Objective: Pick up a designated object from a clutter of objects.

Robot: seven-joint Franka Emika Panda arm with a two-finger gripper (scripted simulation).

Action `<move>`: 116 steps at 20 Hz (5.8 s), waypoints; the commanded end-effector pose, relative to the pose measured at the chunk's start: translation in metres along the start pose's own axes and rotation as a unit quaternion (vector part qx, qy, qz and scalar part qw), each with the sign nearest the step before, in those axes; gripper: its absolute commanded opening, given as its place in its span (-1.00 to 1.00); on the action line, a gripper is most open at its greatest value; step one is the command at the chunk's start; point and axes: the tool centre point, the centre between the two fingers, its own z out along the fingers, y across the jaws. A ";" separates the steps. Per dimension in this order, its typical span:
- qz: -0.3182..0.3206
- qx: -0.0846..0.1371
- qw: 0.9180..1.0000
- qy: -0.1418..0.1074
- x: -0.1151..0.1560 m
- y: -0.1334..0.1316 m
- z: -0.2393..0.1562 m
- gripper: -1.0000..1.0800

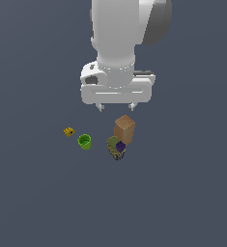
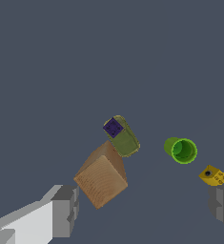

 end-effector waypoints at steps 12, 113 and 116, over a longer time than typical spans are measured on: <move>-0.003 0.004 1.000 0.026 0.011 -0.019 -0.021 0.92; -0.279 -0.017 0.960 0.015 0.025 0.126 0.067 -1.00; -0.279 -0.016 0.960 0.012 0.025 0.149 0.039 -1.00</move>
